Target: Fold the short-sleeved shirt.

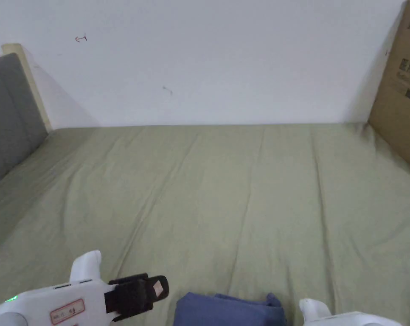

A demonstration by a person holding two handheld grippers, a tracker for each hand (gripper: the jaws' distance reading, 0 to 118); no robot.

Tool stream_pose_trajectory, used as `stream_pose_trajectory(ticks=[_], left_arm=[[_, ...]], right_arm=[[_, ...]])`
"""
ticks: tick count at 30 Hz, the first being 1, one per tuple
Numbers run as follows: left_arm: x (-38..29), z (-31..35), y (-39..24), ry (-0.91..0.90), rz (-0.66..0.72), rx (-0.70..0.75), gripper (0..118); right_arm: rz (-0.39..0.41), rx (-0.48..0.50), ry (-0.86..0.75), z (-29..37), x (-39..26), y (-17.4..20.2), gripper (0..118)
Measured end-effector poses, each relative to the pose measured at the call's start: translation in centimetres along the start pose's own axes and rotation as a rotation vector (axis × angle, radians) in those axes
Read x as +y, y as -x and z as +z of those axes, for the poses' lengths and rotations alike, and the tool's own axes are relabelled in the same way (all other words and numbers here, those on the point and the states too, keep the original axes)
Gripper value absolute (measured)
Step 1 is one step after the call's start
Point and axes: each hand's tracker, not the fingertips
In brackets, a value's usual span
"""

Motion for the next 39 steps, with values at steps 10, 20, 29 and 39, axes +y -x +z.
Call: stream_pose_trajectory(ticks=[10,20,29,39], left_arm=[[-4.3,-11.5,8.0,0.303,0.457,-0.478,118],[-4.2,-13.4,7.1,0.341,0.254,-0.238,24],[1.3,-2.5,2.2,0.230,-0.042,-0.053,25],[10.3,15.0,11.7,0.304,-0.183,0.721,26]], right_arm=[[-0.051,0.046,-0.010,0.0,-0.4,-0.7,0],[-0.149,0.079,-0.028,0.0,-0.9,-1.4,0],[-0.030,0.064,-0.154,7.8,-0.5,3.9,0],[0.157,-0.174,-0.155,11.7,-2.0,9.5,0]])
